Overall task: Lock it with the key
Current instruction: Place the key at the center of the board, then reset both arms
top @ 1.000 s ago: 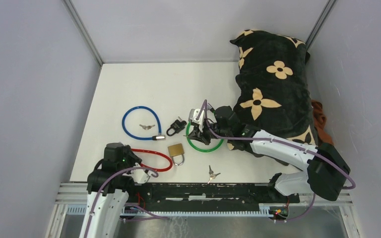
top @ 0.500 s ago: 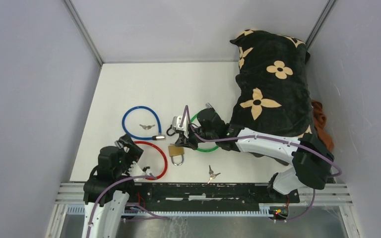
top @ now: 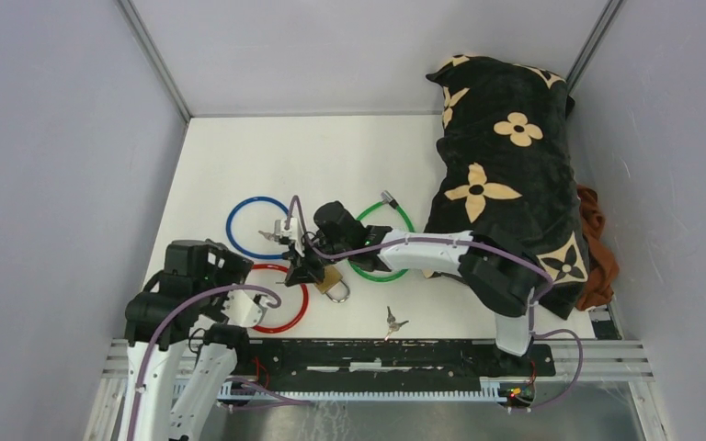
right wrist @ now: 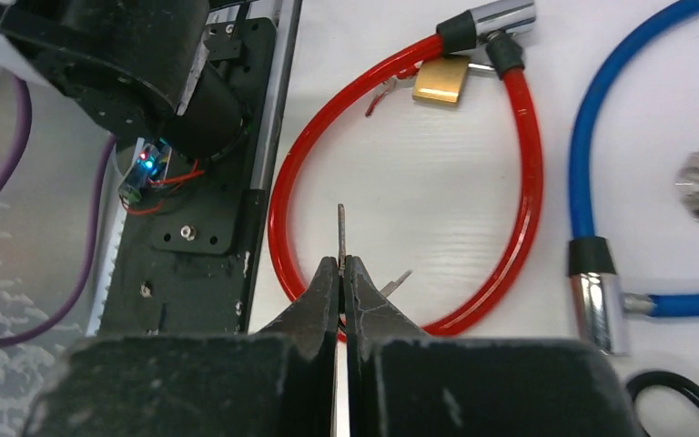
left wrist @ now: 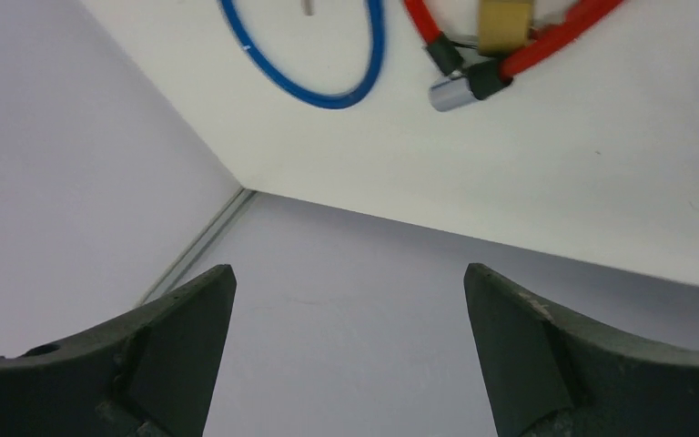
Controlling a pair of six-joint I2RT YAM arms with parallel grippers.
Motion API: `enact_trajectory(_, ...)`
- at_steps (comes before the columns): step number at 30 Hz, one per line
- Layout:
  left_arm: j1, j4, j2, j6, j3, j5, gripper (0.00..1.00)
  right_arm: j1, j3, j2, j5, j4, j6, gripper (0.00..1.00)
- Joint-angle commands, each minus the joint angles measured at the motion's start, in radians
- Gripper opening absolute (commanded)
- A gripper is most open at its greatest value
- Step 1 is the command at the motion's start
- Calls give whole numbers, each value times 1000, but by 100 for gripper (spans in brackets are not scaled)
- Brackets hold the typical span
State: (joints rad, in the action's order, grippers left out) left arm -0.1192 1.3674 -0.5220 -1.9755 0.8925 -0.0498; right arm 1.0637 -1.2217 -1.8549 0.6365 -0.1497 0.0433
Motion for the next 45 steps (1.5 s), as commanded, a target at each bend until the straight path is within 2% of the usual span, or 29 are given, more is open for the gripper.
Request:
enact_trajectory(1,5,-127,-15,318,127,257,100,13,-100,-123,75,-69,-155,0)
enact_trajectory(3,4,-314,8,566,114,368,100,16,-128,-185,83,-71,-192,0)
enact_trajectory(5,4,-558,41,896,91,427,100,16,-151,-232,80,-68,-222,0)
enact_trajectory(8,4,-818,65,1424,63,346,100,16,-193,-290,42,-37,-254,0)
enact_trajectory(10,4,-899,73,1678,46,261,100,16,-211,-323,18,-35,-283,0)
enact_trajectory(11,4,-929,79,1819,32,214,100,16,-220,-335,4,-35,-303,4)
enact_trajectory(12,4,-948,82,1879,17,175,100,16,-233,-346,-5,-26,-313,9)
enact_trajectory(14,4,-969,86,2041,-15,89,100,15,-274,-355,-40,34,-294,29)
enact_trajectory(16,4,-966,92,2153,-57,-12,100,6,-301,-317,-85,102,-241,44)
enact_trajectory(17,7,-960,99,2197,-80,-56,100,0,-295,-279,-111,118,-215,57)
enact_trajectory(18,11,-956,106,2228,-106,-97,100,-11,-282,-221,-134,128,-192,89)
enact_trajectory(19,18,-953,114,2259,-131,-136,100,-23,-258,-169,-166,137,-163,98)
enact_trajectory(22,47,-956,128,2329,-212,-201,100,-85,-162,34,-261,184,-91,98)
enact_trajectory(26,85,-974,150,2407,-292,-217,100,-253,51,358,-371,202,-54,98)
enact_trajectory(31,114,-981,190,2453,-362,-245,100,-527,347,743,-706,243,-18,98)
enact_trajectory(34,116,-1023,208,2448,-422,-226,100,-617,511,948,-941,249,-17,98)
enact_trajectory(39,148,-1080,249,2421,-516,-182,100,-625,761,1189,-1170,192,-41,98)
enact_trajectory(42,152,-1091,281,2415,-551,-167,100,-626,843,1269,-1332,204,-183,98)
enact_trajectory(45,158,-1116,298,2400,-564,-158,100,-625,862,1317,-1349,248,-247,98)
